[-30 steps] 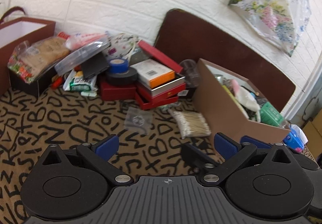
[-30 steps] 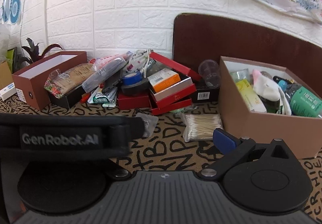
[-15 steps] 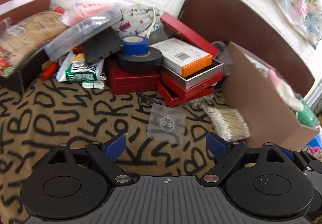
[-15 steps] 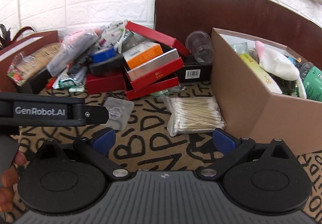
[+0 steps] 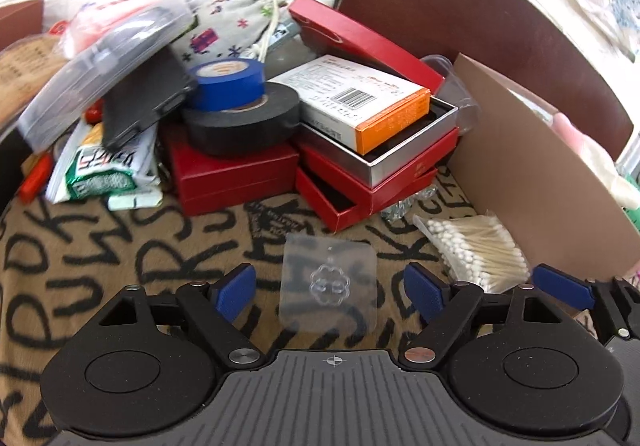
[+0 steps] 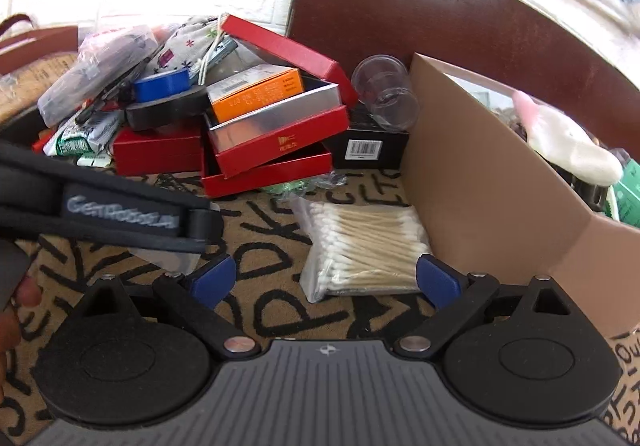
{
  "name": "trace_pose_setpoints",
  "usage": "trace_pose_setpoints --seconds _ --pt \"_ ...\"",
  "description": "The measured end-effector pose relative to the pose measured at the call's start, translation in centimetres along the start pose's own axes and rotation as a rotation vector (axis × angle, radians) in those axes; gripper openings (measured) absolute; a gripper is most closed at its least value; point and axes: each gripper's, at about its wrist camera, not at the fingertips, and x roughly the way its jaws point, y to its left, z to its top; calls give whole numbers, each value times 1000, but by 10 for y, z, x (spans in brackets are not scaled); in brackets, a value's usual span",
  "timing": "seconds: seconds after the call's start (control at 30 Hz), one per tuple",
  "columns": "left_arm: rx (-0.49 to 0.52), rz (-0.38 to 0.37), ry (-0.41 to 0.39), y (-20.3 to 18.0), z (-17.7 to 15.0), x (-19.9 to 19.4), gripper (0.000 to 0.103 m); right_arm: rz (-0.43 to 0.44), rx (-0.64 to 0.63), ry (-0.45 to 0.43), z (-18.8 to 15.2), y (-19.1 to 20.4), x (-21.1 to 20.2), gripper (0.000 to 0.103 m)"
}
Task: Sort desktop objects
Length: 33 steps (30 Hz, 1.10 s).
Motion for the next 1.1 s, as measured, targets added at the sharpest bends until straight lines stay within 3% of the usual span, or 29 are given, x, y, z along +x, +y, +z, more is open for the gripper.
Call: trace_pose_setpoints --seconds 0.17,0.27,0.3,0.33,0.43,0.63,1.1 --pt "41 6 3 -3 2 7 75 -37 -30 19 0 3 13 85" --pt "39 10 10 -2 3 7 53 -53 -19 21 0 0 17 74" --pt "29 2 17 -1 4 8 36 -71 -29 18 1 2 17 62" --pt "14 -7 25 0 5 8 26 -89 -45 16 1 3 18 48" --pt "-16 -32 34 1 6 8 9 -90 -66 37 2 5 20 29" --pt "-31 -67 36 -2 2 -6 0 -45 -21 40 2 -1 12 19" --pt "-40 -80 73 -3 -37 -62 0 125 -2 66 -24 -5 -57 15"
